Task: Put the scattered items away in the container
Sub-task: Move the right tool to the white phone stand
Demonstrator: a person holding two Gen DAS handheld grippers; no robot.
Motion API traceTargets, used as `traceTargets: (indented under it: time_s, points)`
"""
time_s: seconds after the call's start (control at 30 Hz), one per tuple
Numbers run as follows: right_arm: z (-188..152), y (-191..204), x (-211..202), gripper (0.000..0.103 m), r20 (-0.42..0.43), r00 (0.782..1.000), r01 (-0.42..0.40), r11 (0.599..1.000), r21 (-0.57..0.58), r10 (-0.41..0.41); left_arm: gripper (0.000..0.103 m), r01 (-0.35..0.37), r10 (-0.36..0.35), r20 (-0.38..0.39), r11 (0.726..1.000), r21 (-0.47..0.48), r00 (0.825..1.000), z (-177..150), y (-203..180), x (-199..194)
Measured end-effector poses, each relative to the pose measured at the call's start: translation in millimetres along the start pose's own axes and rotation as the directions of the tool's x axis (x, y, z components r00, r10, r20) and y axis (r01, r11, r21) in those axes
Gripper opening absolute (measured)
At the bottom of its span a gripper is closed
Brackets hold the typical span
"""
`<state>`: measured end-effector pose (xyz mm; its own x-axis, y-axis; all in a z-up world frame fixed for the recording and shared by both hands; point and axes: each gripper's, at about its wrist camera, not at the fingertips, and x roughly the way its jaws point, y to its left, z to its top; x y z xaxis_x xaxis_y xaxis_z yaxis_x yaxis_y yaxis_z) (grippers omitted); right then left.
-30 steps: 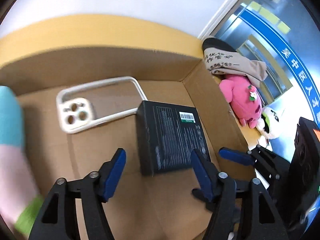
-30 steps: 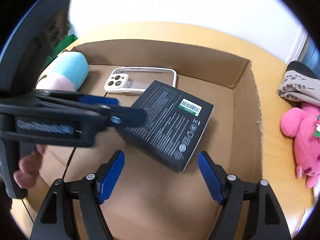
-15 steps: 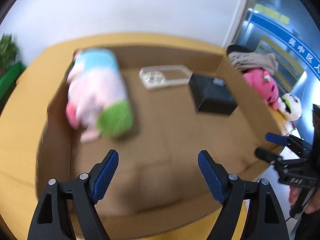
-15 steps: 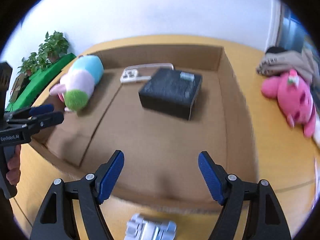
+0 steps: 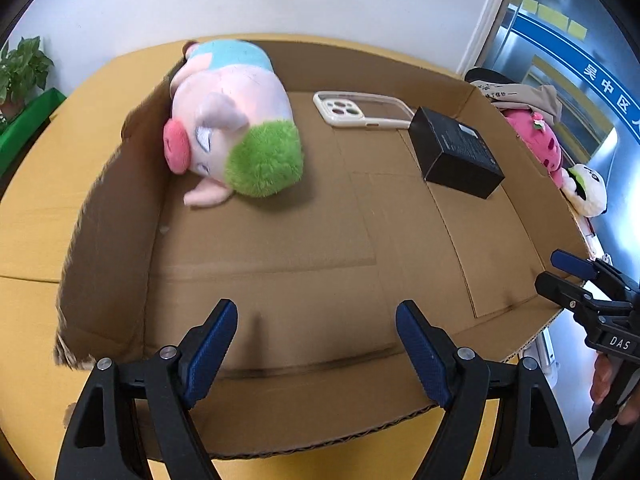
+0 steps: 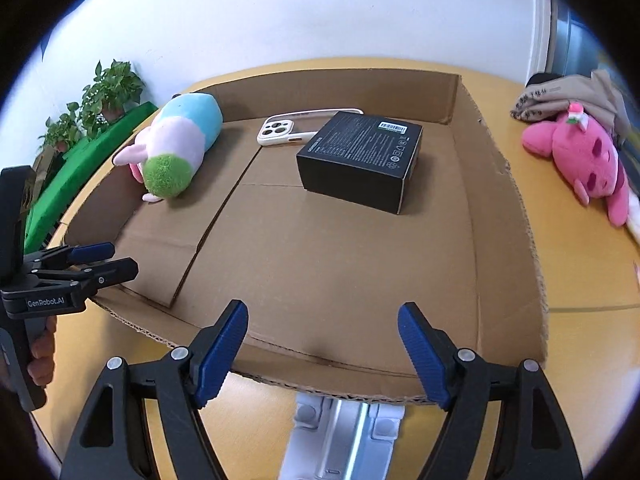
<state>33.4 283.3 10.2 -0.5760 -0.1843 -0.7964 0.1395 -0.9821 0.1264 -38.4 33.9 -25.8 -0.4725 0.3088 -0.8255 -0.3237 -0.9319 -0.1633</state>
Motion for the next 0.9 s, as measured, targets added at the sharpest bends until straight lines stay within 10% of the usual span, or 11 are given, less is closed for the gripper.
traceTargets:
  time_s: [0.43, 0.9]
  points:
    - [17, 26, -52, 0.080, 0.183, 0.983, 0.040, 0.998, -0.039, -0.032, 0.103, -0.094, 0.090, 0.334, 0.996, -0.004, 0.938, 5, -25, -93]
    - [9, 31, -72, 0.080, 0.227, 0.973, 0.054, 0.998, -0.037, -0.044, 0.103, -0.093, 0.096, 0.371, 0.995, -0.027, 0.923, -2, -41, -107]
